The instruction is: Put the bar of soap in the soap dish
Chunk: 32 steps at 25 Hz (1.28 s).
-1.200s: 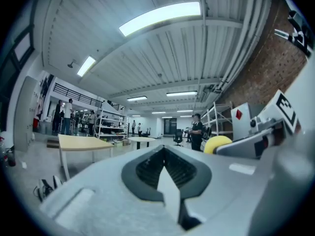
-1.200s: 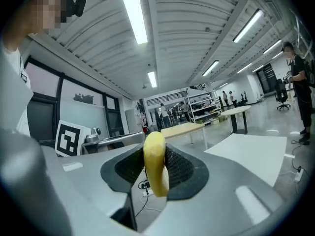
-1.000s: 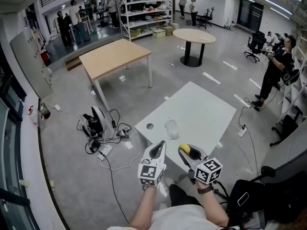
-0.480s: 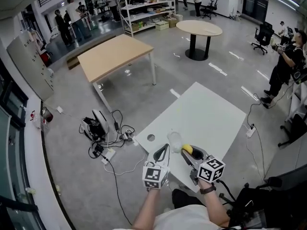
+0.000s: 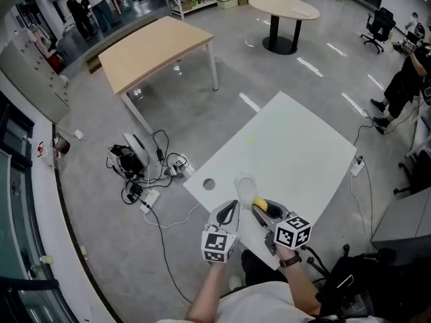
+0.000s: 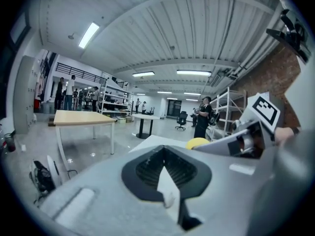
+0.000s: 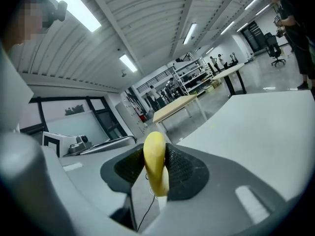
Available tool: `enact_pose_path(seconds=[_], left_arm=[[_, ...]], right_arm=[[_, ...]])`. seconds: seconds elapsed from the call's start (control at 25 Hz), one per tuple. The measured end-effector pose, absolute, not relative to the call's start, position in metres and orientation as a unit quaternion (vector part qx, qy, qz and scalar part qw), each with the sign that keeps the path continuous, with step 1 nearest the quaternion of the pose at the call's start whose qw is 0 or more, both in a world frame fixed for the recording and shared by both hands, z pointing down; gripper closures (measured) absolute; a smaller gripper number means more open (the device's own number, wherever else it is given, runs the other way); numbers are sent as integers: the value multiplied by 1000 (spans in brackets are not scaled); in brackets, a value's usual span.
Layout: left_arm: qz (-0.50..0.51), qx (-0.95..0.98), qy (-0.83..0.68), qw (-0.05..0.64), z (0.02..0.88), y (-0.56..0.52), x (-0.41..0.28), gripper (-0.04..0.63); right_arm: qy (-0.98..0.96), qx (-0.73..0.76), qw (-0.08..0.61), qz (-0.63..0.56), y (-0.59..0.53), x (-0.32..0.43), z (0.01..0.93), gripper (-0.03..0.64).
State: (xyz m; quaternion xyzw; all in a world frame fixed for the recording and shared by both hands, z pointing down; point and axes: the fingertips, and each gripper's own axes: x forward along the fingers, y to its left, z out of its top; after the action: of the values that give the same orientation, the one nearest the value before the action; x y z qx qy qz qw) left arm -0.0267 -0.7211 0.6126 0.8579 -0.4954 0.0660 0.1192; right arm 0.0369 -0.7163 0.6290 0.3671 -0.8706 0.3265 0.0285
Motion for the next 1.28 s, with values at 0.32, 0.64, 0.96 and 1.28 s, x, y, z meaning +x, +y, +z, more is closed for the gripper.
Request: enact_pose_path(seconds=[0.32,0.64,0.96,1.28], left_arm=[[81,847,-500,159,645,-742,-27,595],[99,833,-514,181,683,-757,-37,595],[121,820,-508,233,713,-751,-26,595],[131,813,-508,253,725,-745,-23,595]], right_arm=[[-860,358,80,354,-744,28,674,488],[-858,338,115,369,-764,19,713,488],[-848,325,129,399,-773,18,745,488],[-859,304,171,374,-795,4,760,488]])
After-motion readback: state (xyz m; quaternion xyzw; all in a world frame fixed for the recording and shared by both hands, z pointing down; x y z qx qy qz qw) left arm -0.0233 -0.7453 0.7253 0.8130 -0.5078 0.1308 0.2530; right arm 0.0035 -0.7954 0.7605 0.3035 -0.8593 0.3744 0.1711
